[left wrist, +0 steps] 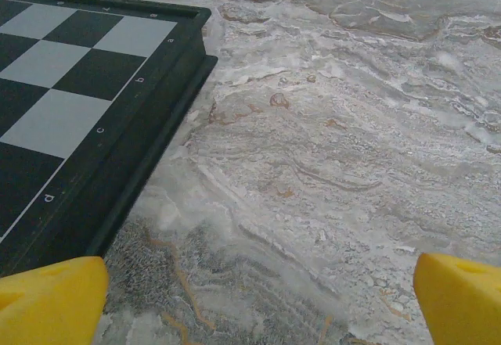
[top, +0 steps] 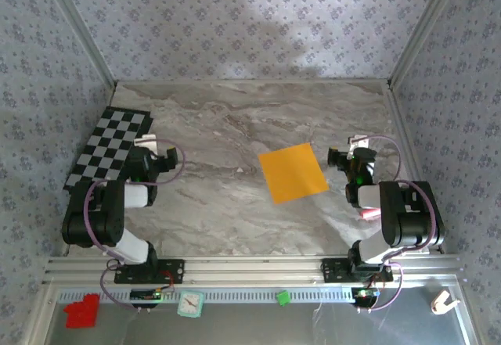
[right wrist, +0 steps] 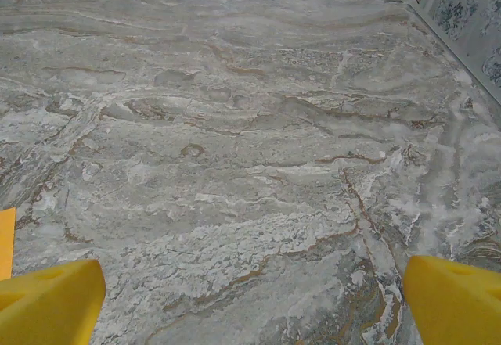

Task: Fold a paper plane with a square sheet of paper (pick it up from the middle)
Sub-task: Move the square sheet of paper to the center of the table.

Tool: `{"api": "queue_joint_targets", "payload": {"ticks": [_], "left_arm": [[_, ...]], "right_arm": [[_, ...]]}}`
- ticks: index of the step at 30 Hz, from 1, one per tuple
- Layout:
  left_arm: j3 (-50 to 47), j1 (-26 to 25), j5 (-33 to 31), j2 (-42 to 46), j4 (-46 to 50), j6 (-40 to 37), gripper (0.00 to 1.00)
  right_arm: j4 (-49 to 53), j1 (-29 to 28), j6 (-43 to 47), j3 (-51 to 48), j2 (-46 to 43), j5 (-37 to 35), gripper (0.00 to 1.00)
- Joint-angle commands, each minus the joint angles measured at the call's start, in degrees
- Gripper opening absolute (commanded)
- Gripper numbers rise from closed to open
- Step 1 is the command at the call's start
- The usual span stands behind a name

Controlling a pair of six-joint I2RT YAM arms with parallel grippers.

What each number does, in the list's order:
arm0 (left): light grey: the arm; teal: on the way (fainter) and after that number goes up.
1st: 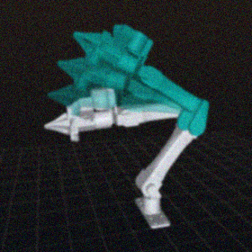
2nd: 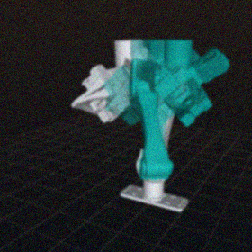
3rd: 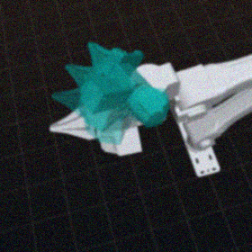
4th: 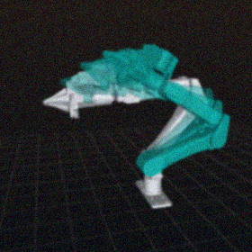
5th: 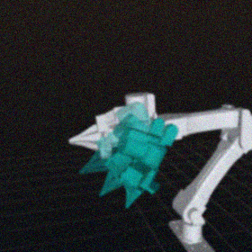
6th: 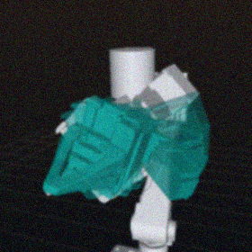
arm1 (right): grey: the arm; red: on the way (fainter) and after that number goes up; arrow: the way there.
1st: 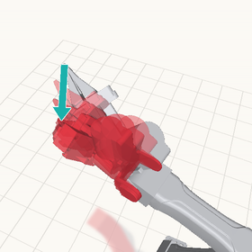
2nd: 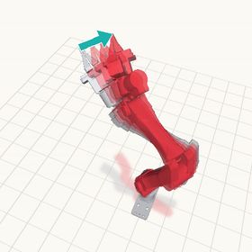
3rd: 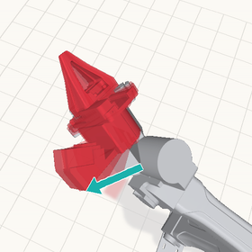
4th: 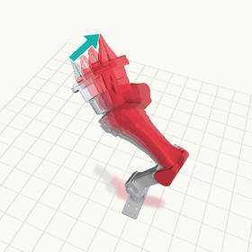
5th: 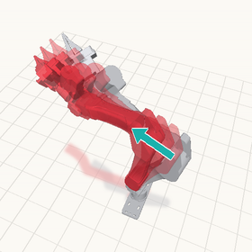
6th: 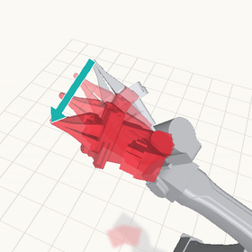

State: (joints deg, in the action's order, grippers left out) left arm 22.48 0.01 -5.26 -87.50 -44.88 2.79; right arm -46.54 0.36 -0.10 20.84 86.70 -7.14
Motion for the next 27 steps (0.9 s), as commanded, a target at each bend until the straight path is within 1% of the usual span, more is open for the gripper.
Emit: {"api": "queue_joint_targets", "payload": {"ticks": [1,9,27], "left_arm": [[1.25,0.33,-0.29,-0.39,-1.62,-0.85,1.00],[1.29,0.73,0.77,-0.41,-1.61,-0.63,1.00],[1.25,0.76,0.78,-0.39,-1.52,-0.70,1.00]], "right_arm": [[-1.00,0.18,0.98,1.05,0.58,-0.56,1.00],[-1.08,0.31,0.97,1.03,0.58,-0.43,1.00],[-0.91,0.38,0.87,1.18,0.59,-0.29,1.00]]}}
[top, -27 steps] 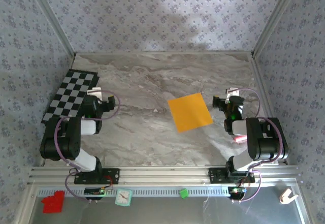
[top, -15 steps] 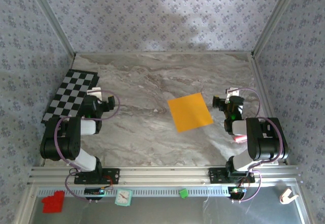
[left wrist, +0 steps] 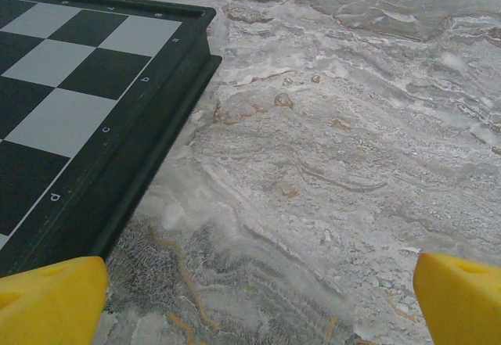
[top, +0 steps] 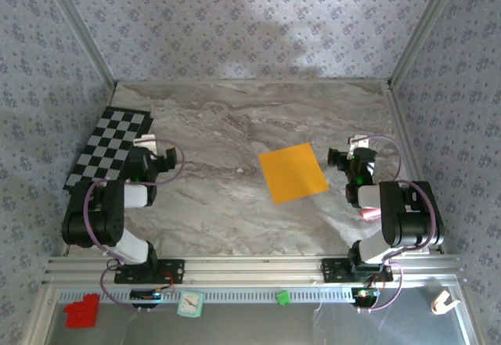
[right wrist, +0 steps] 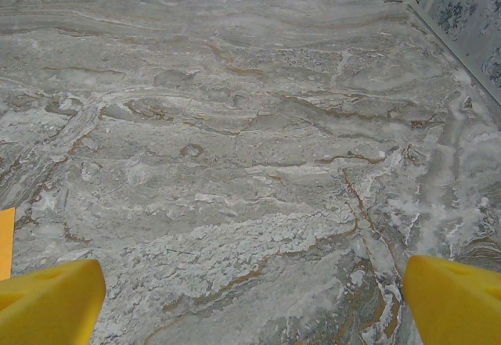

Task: Fold a paper plane with a square sheet of paper (pick it up from the middle)
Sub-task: Move the square sheet of paper to the center of the table.

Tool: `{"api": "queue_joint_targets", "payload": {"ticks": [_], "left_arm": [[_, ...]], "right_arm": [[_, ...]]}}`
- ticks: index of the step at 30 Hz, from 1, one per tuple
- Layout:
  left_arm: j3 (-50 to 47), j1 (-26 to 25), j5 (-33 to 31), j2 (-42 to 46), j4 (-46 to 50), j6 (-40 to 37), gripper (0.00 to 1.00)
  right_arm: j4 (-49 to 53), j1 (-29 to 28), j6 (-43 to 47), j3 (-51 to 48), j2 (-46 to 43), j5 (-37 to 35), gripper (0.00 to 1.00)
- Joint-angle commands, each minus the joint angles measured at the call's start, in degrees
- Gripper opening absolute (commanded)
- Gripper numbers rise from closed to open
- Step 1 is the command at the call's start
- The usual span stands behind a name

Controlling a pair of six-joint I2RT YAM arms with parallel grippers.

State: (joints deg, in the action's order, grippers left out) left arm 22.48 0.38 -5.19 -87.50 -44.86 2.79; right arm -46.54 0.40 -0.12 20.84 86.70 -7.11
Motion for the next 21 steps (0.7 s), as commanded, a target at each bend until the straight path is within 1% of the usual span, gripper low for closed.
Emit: {"api": "queue_joint_targets", "payload": {"ticks": [1,4,6,8,10,13,15,18,21], "left_arm": [[1.25,0.32,0.71,-0.41,-1.55,-0.73,1.00],[1.01,0.36,0.71,-0.37,-1.82,-0.70,1.00],[0.90,0.40,0.43,0.68,-1.48,-0.45,1.00],[0.72,0.38,-0.15,3.93,0.64,-0.31,1.00],[0.22,0.35,-1.03,7.56,2.65,-0.07,1.00],[0.84,0.25,-1.50,14.34,8.49,0.31,1.00],[2.53,0.15,-1.58,18.38,13.21,2.24,1.00],[8.41,-0.73,-1.67,22.63,23.68,7.83,1.00],[16.72,-2.35,-1.31,23.14,36.55,15.99,1.00]], "right_arm": [[-0.87,0.33,0.88,1.12,0.58,-0.35,1.00],[-1.13,0.33,0.91,0.92,0.50,-0.26,1.00],[-1.16,0.30,1.64,0.90,0.35,1.26,1.00],[0.88,-0.12,2.29,1.39,-1.17,1.56,1.00],[3.83,-0.40,1.89,2.03,-3.80,-0.30,1.00],[12.33,-1.36,1.45,4.78,-9.08,-4.58,1.00],[19.17,-2.71,0.24,7.47,-12.73,-6.64,1.00],[29.68,-4.94,-6.05,12.29,-16.88,-5.22,1.00],[42.93,-7.02,-13.73,18.37,-17.95,0.73,1.00]]}}
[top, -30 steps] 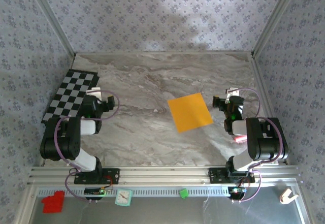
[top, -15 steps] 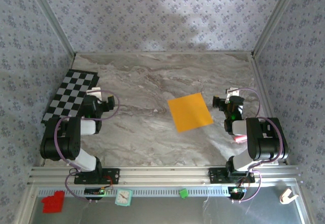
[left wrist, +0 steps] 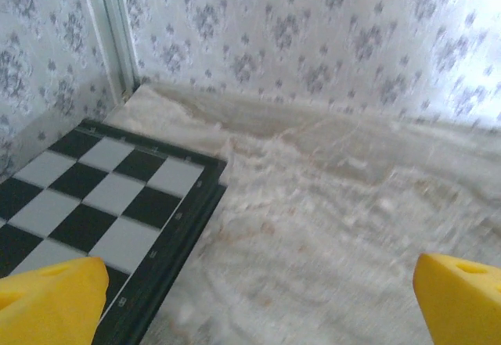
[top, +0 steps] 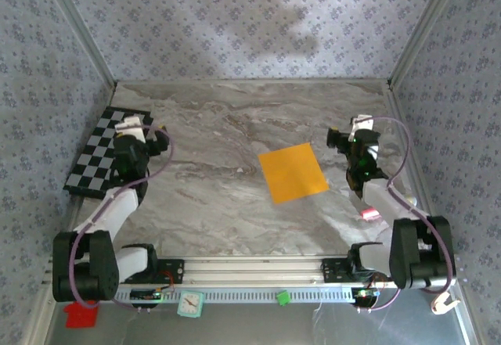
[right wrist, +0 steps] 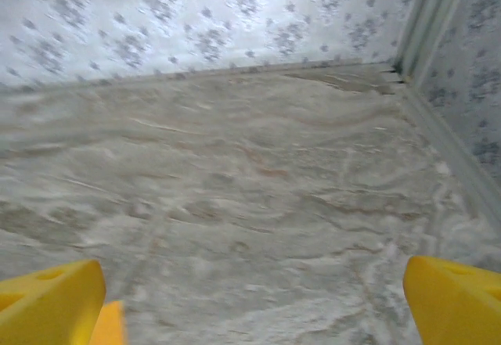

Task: Fold a paper plane with a square sheet of paper (pick it up from the middle)
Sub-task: Move the square sheet of paper to the center of the table.

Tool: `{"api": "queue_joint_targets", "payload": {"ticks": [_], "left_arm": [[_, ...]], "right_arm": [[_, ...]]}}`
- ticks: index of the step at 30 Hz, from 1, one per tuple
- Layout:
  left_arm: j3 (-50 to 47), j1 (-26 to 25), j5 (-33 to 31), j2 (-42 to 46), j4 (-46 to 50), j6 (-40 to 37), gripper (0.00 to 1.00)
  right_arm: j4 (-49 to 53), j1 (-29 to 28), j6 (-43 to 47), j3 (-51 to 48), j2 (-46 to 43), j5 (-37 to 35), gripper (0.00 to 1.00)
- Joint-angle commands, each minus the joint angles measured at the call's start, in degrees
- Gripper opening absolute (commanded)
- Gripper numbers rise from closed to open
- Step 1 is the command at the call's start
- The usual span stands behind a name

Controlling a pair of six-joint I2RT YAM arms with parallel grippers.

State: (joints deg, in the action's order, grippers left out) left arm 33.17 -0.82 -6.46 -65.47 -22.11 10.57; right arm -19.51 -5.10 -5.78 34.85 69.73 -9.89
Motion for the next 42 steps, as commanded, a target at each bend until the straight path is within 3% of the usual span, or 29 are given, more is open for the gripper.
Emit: {"api": "queue_joint_targets", "payload": {"ticks": [1,7,10,20,30,37,42], "left_arm": [[8.97,-1.43,1.91,0.56,18.26,10.56,1.00],[14.27,-3.54,21.09,-3.41,22.12,20.77,1.00],[14.30,-5.60,25.46,-5.11,21.60,23.77,1.00],[12.50,-12.96,27.56,-10.08,19.71,28.75,1.00],[13.41,-14.65,28.35,-15.19,20.00,29.49,1.00],[13.62,-14.65,27.03,-17.06,21.58,29.92,1.00],[14.54,-14.65,26.55,-18.15,24.13,30.25,1.00]], "right_arm": [[18.20,-2.26,-9.80,5.56,-0.55,5.56,1.00],[29.15,-5.84,-18.22,12.49,7.34,19.08,0.99],[31.88,-6.77,-20.97,15.95,13.21,23.25,0.95],[39.94,-11.45,-21.39,27.29,29.65,19.76,0.88],[42.22,-16.09,-28.95,28.08,34.83,12.76,0.88],[44.43,-24.87,-49.12,26.61,34.67,5.86,0.89],[47.39,-33.57,-66.17,31.81,37.07,2.09,0.88]]}}
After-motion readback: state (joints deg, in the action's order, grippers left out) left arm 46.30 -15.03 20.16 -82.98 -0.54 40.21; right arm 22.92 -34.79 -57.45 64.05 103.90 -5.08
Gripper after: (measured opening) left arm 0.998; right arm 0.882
